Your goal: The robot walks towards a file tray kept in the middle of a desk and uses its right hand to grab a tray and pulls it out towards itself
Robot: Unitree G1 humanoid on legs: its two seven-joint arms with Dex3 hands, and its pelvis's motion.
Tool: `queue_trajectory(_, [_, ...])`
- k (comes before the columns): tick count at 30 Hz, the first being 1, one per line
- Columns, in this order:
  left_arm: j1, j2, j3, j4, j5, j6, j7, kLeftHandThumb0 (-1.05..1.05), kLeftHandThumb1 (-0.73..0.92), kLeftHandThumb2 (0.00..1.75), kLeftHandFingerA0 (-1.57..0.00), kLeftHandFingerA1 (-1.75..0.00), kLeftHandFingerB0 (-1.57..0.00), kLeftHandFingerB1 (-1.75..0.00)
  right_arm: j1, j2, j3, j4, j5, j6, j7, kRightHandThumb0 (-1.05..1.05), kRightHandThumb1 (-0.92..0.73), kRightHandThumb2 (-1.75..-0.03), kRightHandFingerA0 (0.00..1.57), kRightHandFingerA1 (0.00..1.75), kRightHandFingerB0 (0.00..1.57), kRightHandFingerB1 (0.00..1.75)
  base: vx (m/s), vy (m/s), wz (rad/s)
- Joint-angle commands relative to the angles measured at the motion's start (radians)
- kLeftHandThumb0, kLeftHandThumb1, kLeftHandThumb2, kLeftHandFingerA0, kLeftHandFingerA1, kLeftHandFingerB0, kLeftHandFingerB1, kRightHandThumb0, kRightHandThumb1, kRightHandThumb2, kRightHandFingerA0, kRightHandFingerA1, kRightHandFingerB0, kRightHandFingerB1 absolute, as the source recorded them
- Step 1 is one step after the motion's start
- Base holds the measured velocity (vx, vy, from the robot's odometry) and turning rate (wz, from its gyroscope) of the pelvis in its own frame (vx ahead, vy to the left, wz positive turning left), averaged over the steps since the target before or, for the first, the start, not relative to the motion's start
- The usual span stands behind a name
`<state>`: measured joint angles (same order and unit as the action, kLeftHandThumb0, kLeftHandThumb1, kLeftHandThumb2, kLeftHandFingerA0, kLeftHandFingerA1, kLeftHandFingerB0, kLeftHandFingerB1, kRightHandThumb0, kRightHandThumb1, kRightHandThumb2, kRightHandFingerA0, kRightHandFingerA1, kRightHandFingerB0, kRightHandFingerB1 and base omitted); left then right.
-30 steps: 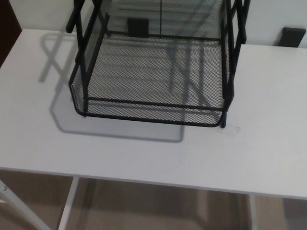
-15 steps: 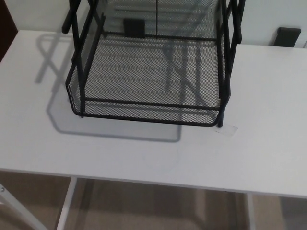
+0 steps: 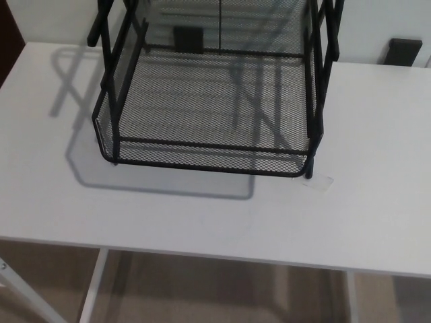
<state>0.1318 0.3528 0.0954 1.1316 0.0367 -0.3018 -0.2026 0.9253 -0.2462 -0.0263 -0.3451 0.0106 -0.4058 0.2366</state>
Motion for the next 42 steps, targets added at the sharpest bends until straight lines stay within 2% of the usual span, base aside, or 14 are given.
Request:
queue_trajectory(1, [-0.014,0.031,-0.003,0.001,0.015,-0.01,0.019,-0.54,0.34,0.87,-0.61,-0.78,-0.32,-0.62,0.257,0.055,-0.248,-0.7,0.345,-0.396,-0.09,-0.49,-0.53,-0.81,0.45,0.5,0.33,0.45,0.0,0.0,0.0])
queue_trajectory(10, [-0.008,0.03,-0.007,-0.017,0.015,-0.015,0.007,-0.55,0.34,0.87,-0.61,-0.79,-0.32,-0.63,-0.338,0.194,-0.317,-0.702,-0.23,-0.298,-0.174,-0.62,-0.72,-0.62,0.2,0.37,0.2,0.28,0.0,0.0,0.0])
queue_trajectory(11, [-0.013,0.03,-0.01,-0.017,0.019,-0.015,0.01,-0.56,0.34,0.87,-0.62,-0.79,-0.32,-0.62,-0.401,0.208,-0.284,-0.702,-0.294,-0.26,-0.141,-0.35,-0.48,-1.02,0.0,0.51,0.0,0.48,0.0,0.0,0.0])
queue_trajectory(12, [-0.014,0.03,-0.011,-0.017,0.019,-0.015,0.01,-0.55,0.34,0.86,-0.62,-0.79,-0.32,-0.62,-0.411,0.215,-0.281,-0.702,-0.3,-0.256,-0.132,-0.59,-0.6,-0.59,0.25,0.29,0.25,0.3,0.0,0.0,0.0])
queue_trajectory(13, [-0.014,0.031,-0.017,-0.02,0.027,-0.01,0.02,-0.56,0.45,0.64,-0.63,-0.77,-0.36,-0.58,-0.448,0.235,-0.249,-0.702,-0.353,-0.235,-0.092,-0.63,-0.68,-0.61,0.11,0.31,0.13,0.26,0.0,0.0,0.0])
queue_trajectory(15, [-0.02,0.03,-0.018,-0.018,0.025,-0.006,0.012,-0.56,0.34,0.86,-0.6,-0.78,-0.32,-0.62,-0.581,0.227,-0.14,-0.702,-0.464,-0.112,0.021,-0.57,-0.47,-0.85,0.02,0.33,0.02,0.31,0.0,0.0,0.0])
queue_trajectory(20, [-0.014,0.023,-0.007,-0.012,0.004,-0.03,-0.014,-0.57,0.44,0.65,-0.62,-0.81,-0.35,-0.61,-0.769,0.239,0.064,-0.702,-0.745,0.089,0.179,-0.6,-0.65,-0.64,0.04,0.18,0.07,0.21,0.0,0.0,0.0])
queue_trajectory(21, [-0.017,0.022,-0.009,-0.023,0.005,-0.018,-0.012,-0.55,0.43,0.67,-0.63,-0.82,-0.34,-0.62,-0.811,0.255,0.107,-0.663,-0.814,0.092,0.186,-0.57,-0.47,-0.86,0.0,0.25,0.04,0.3,0.0,0.0,0.0])
queue_trajectory(22, [-0.021,0.024,-0.018,-0.03,0.017,-0.005,0.0,-0.58,0.33,0.88,-0.62,-0.8,-0.32,-0.63,-0.844,0.262,0.129,-0.629,-0.855,0.09,0.195,-0.57,-0.65,-0.61,0.02,0.19,0.06,0.22,0.0,0.0,0.0])
queue_trajectory(26, [-0.033,0.024,-0.033,-0.039,0.034,0.011,0.011,-0.57,0.34,0.87,-0.59,-0.77,-0.32,-0.62,-1.05,0.313,0.245,-0.434,-1.123,0.128,0.245,-0.79,-0.54,-0.84,0.0,0.0,0.07,0.14,0.0,0.0,0.0])
queue_trajectory(36, [-0.02,0.018,-0.027,-0.066,0.018,0.008,-0.012,-0.57,0.32,0.86,-0.61,-0.79,-0.32,-0.62,-1.351,0.321,0.386,-0.051,-1.305,0.338,0.224,-0.84,-0.55,-0.87,0.0,0.0,0.06,0.11,0.0,0.0,0.0])
queue_trajectory(37, [-0.026,0.019,-0.029,-0.054,0.021,0.007,-0.01,-0.55,0.43,0.63,-0.62,-0.78,-0.36,-0.57,-1.379,0.323,0.404,-0.008,-1.344,0.364,0.229,-0.85,-0.56,-0.88,0.0,0.0,0.03,0.07,0.0,0.0,0.0])
queue_trajectory(41, [-0.032,0.021,-0.037,-0.055,0.031,0.009,-0.006,-0.55,0.33,0.85,-0.64,-0.79,-0.33,-0.62,-1.444,0.343,0.458,0.145,-1.398,0.47,0.19,-0.83,-0.52,-0.84,0.0,0.0,0.07,0.08,0.0,0.0,0.0])
queue_trajectory(42, [-0.031,0.02,-0.039,-0.058,0.034,0.01,-0.003,-0.55,0.45,0.63,-0.65,-0.78,-0.37,-0.57,-1.448,0.343,0.464,0.159,-1.401,0.485,0.186,-0.82,-0.51,-0.83,0.0,0.0,0.06,0.08,0.0,0.0,0.0])
